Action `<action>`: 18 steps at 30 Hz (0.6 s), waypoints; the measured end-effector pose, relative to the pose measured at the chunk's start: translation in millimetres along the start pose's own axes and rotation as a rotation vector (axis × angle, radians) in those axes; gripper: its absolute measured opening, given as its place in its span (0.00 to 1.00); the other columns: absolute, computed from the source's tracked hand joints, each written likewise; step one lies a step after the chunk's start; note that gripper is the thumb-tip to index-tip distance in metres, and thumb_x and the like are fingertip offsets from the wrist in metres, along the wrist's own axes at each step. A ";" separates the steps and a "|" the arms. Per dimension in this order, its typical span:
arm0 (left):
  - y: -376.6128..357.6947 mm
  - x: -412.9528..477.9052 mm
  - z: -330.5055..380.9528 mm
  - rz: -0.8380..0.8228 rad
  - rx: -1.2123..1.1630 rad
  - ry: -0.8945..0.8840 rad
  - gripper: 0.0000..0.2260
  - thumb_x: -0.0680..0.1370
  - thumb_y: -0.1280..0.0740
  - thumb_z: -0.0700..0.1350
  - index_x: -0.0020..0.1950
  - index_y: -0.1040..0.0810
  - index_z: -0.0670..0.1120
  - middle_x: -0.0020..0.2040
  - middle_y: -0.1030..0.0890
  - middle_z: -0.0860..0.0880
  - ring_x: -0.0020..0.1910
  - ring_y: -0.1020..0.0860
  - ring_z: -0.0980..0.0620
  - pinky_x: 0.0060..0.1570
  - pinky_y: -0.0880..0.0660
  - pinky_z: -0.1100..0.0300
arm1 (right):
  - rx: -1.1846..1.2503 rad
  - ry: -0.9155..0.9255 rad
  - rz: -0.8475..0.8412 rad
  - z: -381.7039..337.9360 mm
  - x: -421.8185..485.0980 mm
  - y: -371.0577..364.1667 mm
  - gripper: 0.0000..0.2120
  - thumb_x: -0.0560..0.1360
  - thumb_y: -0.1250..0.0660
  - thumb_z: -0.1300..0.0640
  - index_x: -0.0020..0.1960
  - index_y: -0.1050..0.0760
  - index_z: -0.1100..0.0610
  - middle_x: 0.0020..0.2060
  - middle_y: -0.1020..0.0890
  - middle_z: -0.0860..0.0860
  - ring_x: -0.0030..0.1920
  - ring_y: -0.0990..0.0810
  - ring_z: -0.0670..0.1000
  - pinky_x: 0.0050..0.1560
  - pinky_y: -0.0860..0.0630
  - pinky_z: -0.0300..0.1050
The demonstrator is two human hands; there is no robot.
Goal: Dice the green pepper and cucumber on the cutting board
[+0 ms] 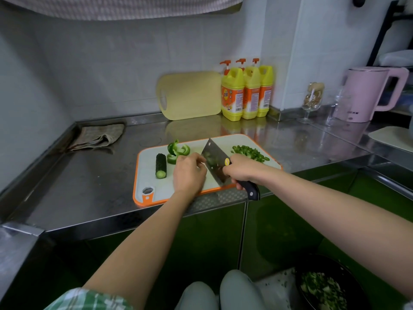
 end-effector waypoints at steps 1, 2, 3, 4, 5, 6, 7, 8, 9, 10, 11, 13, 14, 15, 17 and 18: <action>1.8 -1.4 1.2 -0.013 0.013 -0.014 0.08 0.75 0.34 0.43 0.50 0.19 0.52 0.49 0.19 0.50 0.56 0.29 0.49 0.51 0.29 0.56 | -0.020 -0.017 0.022 4.5 1.6 4.8 0.12 0.77 0.44 0.64 0.37 0.29 0.62 0.28 0.23 0.57 0.23 0.26 0.52 0.23 0.30 0.37; 3.1 -2.5 2.5 -0.024 0.034 -0.038 0.07 0.75 0.33 0.43 0.51 0.19 0.51 0.49 0.18 0.50 0.57 0.29 0.50 0.51 0.30 0.56 | -0.040 -0.032 0.056 9.6 3.8 10.7 0.12 0.76 0.44 0.65 0.36 0.29 0.62 0.28 0.23 0.57 0.24 0.25 0.53 0.24 0.29 0.38; 4.8 -4.1 4.2 -0.031 0.058 -0.062 0.07 0.75 0.33 0.43 0.51 0.18 0.50 0.50 0.18 0.50 0.57 0.30 0.50 0.52 0.30 0.57 | -0.057 -0.043 0.098 14.9 6.0 17.2 0.11 0.75 0.44 0.66 0.35 0.30 0.62 0.28 0.23 0.57 0.25 0.25 0.54 0.28 0.27 0.40; 6.0 -5.2 5.1 -0.034 0.081 -0.081 0.07 0.76 0.32 0.43 0.52 0.18 0.49 0.50 0.18 0.50 0.57 0.30 0.49 0.52 0.30 0.57 | -0.067 -0.051 0.136 19.6 7.9 22.8 0.11 0.74 0.44 0.66 0.34 0.30 0.61 0.28 0.23 0.57 0.26 0.25 0.55 0.31 0.26 0.42; 7.3 -6.2 5.8 -0.035 0.101 -0.091 0.07 0.76 0.32 0.43 0.52 0.18 0.48 0.51 0.18 0.49 0.58 0.30 0.49 0.53 0.30 0.56 | -0.071 -0.052 0.163 22.5 9.2 26.6 0.10 0.74 0.43 0.66 0.34 0.31 0.61 0.29 0.23 0.57 0.27 0.25 0.56 0.34 0.26 0.44; 8.3 -6.6 6.3 -0.033 0.116 -0.098 0.07 0.76 0.32 0.43 0.53 0.18 0.48 0.51 0.18 0.49 0.58 0.30 0.48 0.54 0.31 0.56 | -0.067 -0.042 0.175 22.7 9.5 27.8 0.09 0.74 0.43 0.66 0.35 0.31 0.60 0.30 0.22 0.57 0.28 0.25 0.56 0.35 0.26 0.44; 9.2 -6.4 6.4 -0.035 0.130 -0.097 0.07 0.76 0.32 0.43 0.53 0.18 0.48 0.52 0.19 0.48 0.59 0.30 0.48 0.55 0.31 0.56 | -0.049 -0.019 0.168 20.0 9.2 26.4 0.09 0.74 0.43 0.66 0.36 0.31 0.60 0.30 0.22 0.58 0.28 0.25 0.56 0.33 0.27 0.43; 10.1 -5.4 6.1 -0.033 0.144 -0.093 0.08 0.76 0.32 0.44 0.53 0.18 0.48 0.52 0.19 0.47 0.59 0.30 0.47 0.56 0.32 0.56 | -0.015 0.017 0.140 15.2 8.0 22.7 0.08 0.74 0.43 0.65 0.37 0.31 0.60 0.30 0.23 0.58 0.26 0.25 0.55 0.29 0.28 0.40; 11.0 -4.1 5.1 -0.027 0.163 -0.090 0.08 0.75 0.33 0.44 0.52 0.18 0.48 0.52 0.19 0.47 0.59 0.30 0.46 0.56 0.32 0.55 | 0.018 0.052 0.095 9.6 6.2 17.7 0.08 0.76 0.43 0.65 0.38 0.31 0.60 0.30 0.24 0.57 0.24 0.26 0.54 0.25 0.31 0.37; 12.2 -2.4 3.7 -0.014 0.181 -0.091 0.08 0.75 0.33 0.44 0.52 0.17 0.49 0.52 0.18 0.47 0.58 0.29 0.45 0.56 0.32 0.55 | 0.038 0.077 0.043 4.5 4.6 12.3 0.07 0.77 0.43 0.64 0.40 0.31 0.61 0.29 0.25 0.56 0.23 0.27 0.52 0.22 0.33 0.35; 13.9 -1.4 2.4 0.003 0.197 -0.093 0.07 0.74 0.33 0.44 0.51 0.17 0.49 0.51 0.18 0.46 0.57 0.29 0.45 0.56 0.32 0.54 | 0.045 0.087 -0.005 0.9 3.4 7.7 0.07 0.78 0.43 0.64 0.41 0.31 0.61 0.29 0.25 0.56 0.22 0.28 0.51 0.20 0.33 0.34; 17.9 -0.2 -0.5 0.041 0.226 -0.097 0.07 0.74 0.33 0.44 0.51 0.17 0.49 0.52 0.18 0.46 0.56 0.29 0.45 0.55 0.32 0.52 | 0.048 0.064 -0.060 1.7 4.2 3.9 0.07 0.79 0.42 0.63 0.42 0.32 0.61 0.29 0.26 0.56 0.21 0.28 0.50 0.20 0.33 0.35; 20.2 0.5 -2.0 0.058 0.249 -0.097 0.08 0.75 0.33 0.44 0.51 0.18 0.49 0.53 0.19 0.45 0.57 0.30 0.44 0.55 0.33 0.52 | 0.050 0.040 -0.056 5.4 5.9 5.7 0.07 0.79 0.43 0.63 0.42 0.32 0.61 0.29 0.26 0.56 0.21 0.29 0.50 0.20 0.33 0.35; 22.6 1.7 -3.5 0.075 0.281 -0.093 0.08 0.75 0.33 0.45 0.52 0.18 0.49 0.54 0.19 0.45 0.57 0.30 0.44 0.54 0.34 0.52 | 0.047 0.015 -0.030 10.1 8.6 9.5 0.07 0.78 0.43 0.63 0.41 0.32 0.61 0.29 0.26 0.56 0.22 0.28 0.51 0.22 0.32 0.36; 28.2 6.2 -7.1 0.097 0.355 -0.072 0.10 0.75 0.34 0.45 0.55 0.18 0.49 0.57 0.21 0.44 0.58 0.32 0.43 0.53 0.36 0.52 | 0.003 -0.030 0.066 20.5 16.5 20.7 0.08 0.77 0.43 0.65 0.39 0.31 0.62 0.30 0.24 0.58 0.25 0.25 0.54 0.28 0.27 0.41; 31.2 9.5 -9.2 0.097 0.392 -0.055 0.11 0.75 0.34 0.45 0.56 0.19 0.48 0.57 0.23 0.44 0.59 0.33 0.42 0.53 0.37 0.51 | -0.012 -0.050 0.110 24.5 19.9 25.8 0.08 0.76 0.44 0.66 0.39 0.31 0.62 0.32 0.22 0.59 0.28 0.24 0.56 0.31 0.25 0.44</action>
Point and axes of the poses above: each hand's wrist, its own x-axis towards the middle knuckle, its own y-axis out of the back of the hand, z = x × y, the point moved 3 cm from there along x, towards the middle knuckle
